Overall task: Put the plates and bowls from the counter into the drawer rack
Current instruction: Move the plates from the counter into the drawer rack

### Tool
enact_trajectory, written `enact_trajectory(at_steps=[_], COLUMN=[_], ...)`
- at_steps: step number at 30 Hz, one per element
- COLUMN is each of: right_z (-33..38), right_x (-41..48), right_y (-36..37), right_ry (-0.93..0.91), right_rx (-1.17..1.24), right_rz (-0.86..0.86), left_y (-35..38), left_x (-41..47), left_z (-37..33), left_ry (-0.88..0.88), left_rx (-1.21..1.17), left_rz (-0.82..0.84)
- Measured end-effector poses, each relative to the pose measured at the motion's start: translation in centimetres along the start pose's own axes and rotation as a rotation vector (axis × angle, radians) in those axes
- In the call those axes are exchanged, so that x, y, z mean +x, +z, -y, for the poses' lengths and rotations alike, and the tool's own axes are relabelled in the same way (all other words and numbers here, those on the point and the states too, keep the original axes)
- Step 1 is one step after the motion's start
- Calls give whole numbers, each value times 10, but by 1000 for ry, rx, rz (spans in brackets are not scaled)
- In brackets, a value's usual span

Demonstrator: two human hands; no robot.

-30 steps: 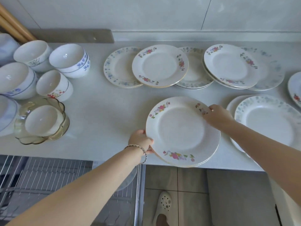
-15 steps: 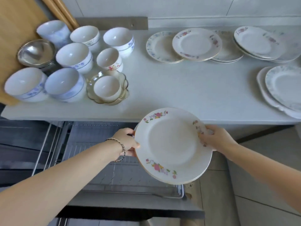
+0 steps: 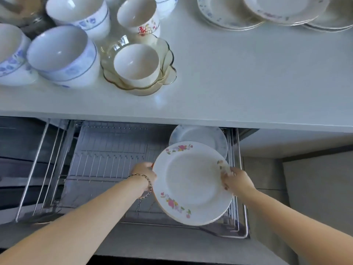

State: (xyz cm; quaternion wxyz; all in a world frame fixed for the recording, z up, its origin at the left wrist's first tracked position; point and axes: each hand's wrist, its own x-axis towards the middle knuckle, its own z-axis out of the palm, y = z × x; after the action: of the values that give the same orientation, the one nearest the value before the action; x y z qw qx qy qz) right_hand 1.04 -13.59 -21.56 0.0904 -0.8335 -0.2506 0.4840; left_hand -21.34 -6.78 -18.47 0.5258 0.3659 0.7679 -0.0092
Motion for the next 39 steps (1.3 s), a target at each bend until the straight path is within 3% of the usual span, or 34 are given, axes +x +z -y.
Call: enact_trajectory(at_steps=[4, 9, 20, 29, 35, 37, 39], right_z=[12, 23, 25, 26, 22, 18, 14], right_x=[52, 100, 140, 141, 137, 133, 127], right_y=[16, 28, 40, 45, 45, 48, 54], right_ry=[-7, -80, -25, -37, -16, 31, 64], right_rx=[-23, -67, -166, -205, -83, -7, 67], right_rz=[-95, -206, -358, -312, -304, -284, -263], left_y=[24, 49, 76, 90, 88, 88, 94], left_x=[59, 114, 151, 148, 150, 150, 148], left_z=[-8, -20, -37, -43, -29, -24, -24], left_ry=[104, 112, 111, 133, 183, 120, -64], left_rx=[2, -60, 37, 83, -101, -246, -447], left_rz=[-69, -166, -226, -206, -129, -71, 18])
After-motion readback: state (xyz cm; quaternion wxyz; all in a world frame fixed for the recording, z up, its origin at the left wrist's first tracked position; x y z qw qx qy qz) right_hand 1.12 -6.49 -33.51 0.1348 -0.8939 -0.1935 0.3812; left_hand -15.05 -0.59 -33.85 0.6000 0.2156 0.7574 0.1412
